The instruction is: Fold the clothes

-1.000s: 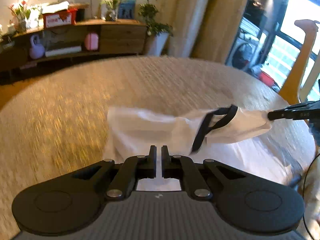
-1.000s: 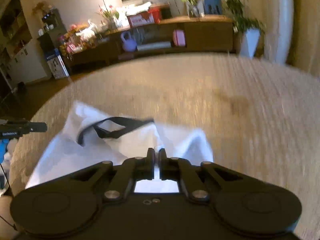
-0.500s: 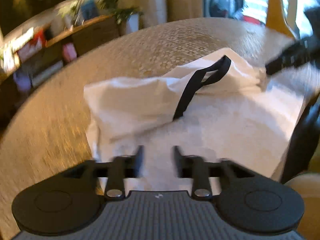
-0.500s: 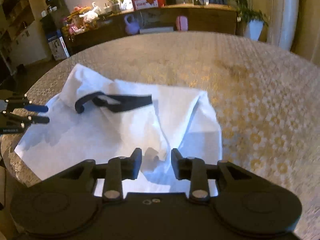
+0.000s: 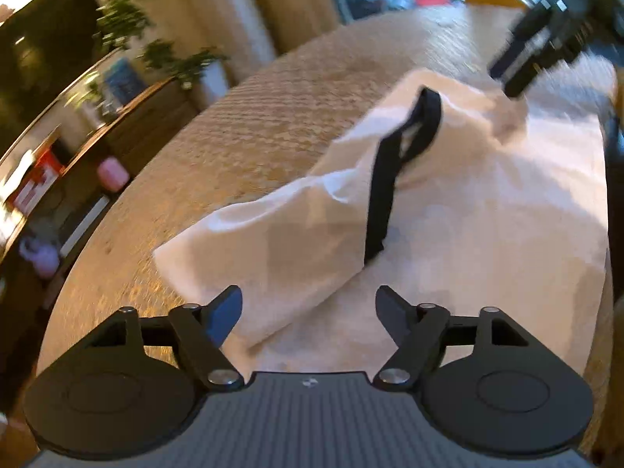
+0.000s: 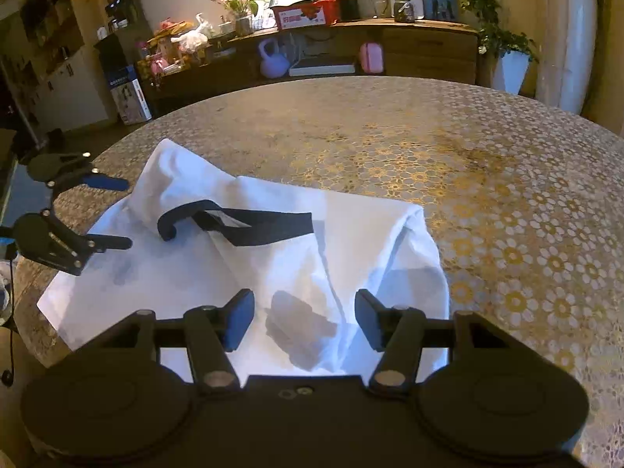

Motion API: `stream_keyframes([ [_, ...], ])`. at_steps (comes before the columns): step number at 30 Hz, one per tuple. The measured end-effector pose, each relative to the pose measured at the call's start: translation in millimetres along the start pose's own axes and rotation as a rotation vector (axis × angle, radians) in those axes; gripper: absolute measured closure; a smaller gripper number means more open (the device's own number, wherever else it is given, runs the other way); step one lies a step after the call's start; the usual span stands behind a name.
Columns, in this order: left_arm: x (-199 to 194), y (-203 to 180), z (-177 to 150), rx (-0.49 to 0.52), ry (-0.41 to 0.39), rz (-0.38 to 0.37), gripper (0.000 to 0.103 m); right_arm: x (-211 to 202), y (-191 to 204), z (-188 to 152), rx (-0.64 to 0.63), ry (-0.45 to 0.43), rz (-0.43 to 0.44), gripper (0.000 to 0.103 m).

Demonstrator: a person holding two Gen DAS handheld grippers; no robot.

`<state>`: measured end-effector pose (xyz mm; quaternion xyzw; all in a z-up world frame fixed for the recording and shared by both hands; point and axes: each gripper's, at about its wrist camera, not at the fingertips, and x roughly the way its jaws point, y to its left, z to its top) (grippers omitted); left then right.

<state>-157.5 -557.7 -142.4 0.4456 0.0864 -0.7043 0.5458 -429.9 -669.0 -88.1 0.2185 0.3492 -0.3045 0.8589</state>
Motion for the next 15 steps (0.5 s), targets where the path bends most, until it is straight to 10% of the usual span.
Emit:
stream_keyframes([
  [15, 15, 19, -5, 0.08, 0.018, -0.161, 0.073, 24, 2, 8, 0.009, 0.035, 0.045, 0.0],
])
